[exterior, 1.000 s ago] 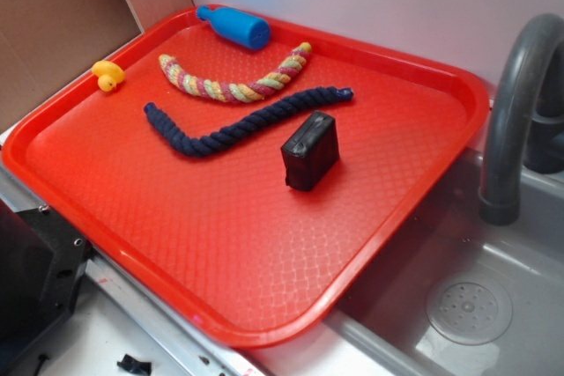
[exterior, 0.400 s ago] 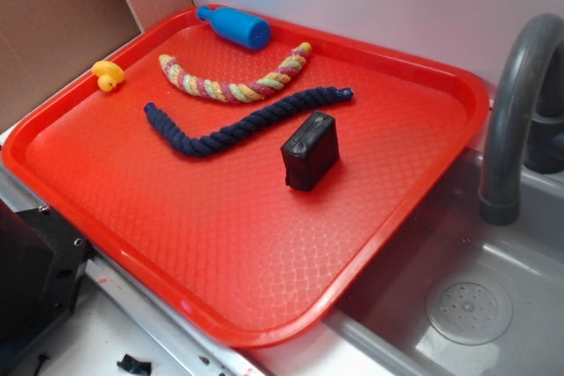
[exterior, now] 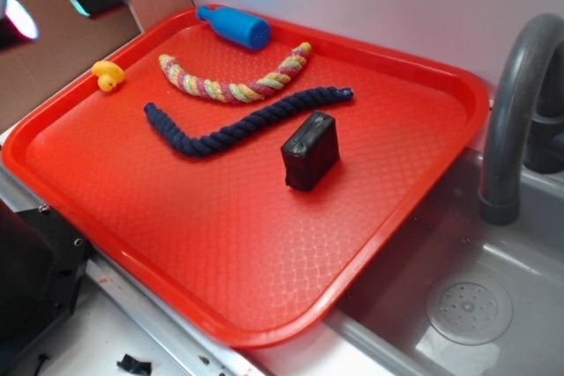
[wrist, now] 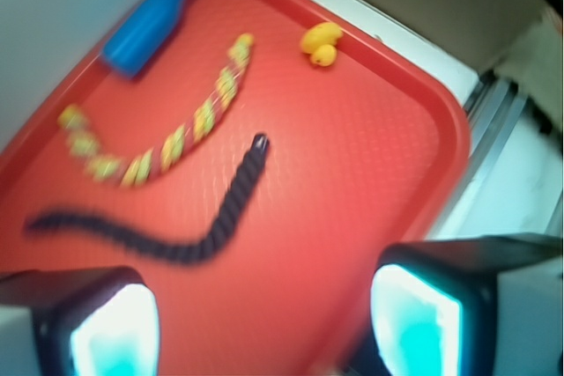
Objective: Grab the multicolored rope.
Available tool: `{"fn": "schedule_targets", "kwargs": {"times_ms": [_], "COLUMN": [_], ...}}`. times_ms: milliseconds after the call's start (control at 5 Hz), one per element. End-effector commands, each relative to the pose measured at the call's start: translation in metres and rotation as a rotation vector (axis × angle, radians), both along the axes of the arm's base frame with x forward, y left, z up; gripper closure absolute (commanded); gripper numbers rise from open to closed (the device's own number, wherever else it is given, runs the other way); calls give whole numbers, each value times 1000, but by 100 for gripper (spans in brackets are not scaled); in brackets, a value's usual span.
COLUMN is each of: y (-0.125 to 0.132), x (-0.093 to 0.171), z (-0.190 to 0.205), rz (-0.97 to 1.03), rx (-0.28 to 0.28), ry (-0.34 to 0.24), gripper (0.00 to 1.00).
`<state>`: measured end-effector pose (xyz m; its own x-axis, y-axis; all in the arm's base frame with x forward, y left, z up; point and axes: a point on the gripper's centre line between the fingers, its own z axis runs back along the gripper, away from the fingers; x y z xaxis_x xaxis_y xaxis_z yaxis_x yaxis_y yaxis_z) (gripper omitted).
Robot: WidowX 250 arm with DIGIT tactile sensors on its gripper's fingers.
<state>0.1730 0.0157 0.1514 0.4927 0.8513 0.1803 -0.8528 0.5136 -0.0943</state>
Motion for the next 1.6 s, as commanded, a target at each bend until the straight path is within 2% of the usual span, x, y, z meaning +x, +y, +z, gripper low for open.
{"fn": "schedule_targets", "kwargs": {"times_ms": [0, 200, 600, 1000, 1200, 1400], "y": [41, 53, 56, 48, 41, 39], "x": [40, 59, 85, 92, 90, 90], "z": [-41, -63, -108, -134, -139, -141], "rz": [437, 486, 479, 426, 417, 421], "rx": [-5, -32, -93, -112, -100, -103], "ry": [-58, -27, 21, 69, 74, 72], "gripper": [0, 0, 0, 0, 39, 100]}}
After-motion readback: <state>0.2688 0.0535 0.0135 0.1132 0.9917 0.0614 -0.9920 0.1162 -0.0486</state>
